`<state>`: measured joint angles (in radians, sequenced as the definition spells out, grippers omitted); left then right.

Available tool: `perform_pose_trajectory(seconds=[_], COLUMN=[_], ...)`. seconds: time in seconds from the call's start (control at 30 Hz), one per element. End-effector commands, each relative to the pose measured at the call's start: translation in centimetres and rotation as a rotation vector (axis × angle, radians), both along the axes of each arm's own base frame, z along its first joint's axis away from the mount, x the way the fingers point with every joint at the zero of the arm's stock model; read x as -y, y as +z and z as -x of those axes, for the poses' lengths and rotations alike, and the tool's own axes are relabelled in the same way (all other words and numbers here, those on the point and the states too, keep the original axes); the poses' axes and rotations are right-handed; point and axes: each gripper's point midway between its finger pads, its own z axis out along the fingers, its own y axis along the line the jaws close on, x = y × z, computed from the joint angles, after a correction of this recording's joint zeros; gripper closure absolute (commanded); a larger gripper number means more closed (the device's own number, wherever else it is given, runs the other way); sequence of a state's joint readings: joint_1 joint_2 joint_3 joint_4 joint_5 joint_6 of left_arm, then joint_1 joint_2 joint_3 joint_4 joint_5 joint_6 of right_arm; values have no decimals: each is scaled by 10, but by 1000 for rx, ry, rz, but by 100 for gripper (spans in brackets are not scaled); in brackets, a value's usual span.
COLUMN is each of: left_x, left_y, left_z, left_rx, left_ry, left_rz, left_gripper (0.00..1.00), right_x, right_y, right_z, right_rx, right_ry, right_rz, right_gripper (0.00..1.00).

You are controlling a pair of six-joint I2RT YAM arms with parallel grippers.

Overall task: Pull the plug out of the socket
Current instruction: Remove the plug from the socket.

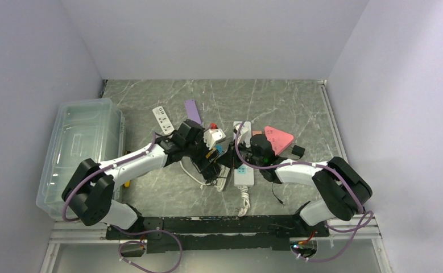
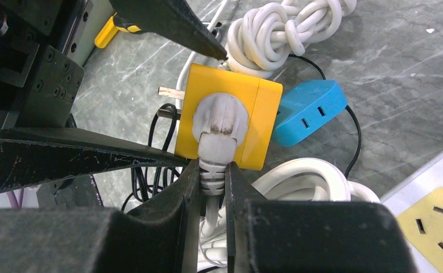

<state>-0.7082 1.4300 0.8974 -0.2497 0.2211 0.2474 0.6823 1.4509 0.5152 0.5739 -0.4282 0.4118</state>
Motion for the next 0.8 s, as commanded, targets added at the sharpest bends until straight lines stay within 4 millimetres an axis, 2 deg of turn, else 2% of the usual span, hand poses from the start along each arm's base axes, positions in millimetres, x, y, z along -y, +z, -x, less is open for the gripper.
perform_pose_trajectory(seconds=[0.0,0.43,0.67,0.77], left_x=[-2,3,4,4], left_y=[-5,-2,8,7], left_z=[-10,-13,-15,-14], left_rx=[4,-2,-40,-50], left_ry=[15,43,39,26], left_rz=[-37,12,84,76], left_gripper=[24,14,25,36], right_x=[-17,-28,-33,-34], right_y=[72,75,78,79], right_z=[-5,9,19,23], right_rx=[184,172,171,166], right_ry=[63,180,261,288], right_rz=[-195,-229,-236,-240], right_gripper=[100,100,100,100])
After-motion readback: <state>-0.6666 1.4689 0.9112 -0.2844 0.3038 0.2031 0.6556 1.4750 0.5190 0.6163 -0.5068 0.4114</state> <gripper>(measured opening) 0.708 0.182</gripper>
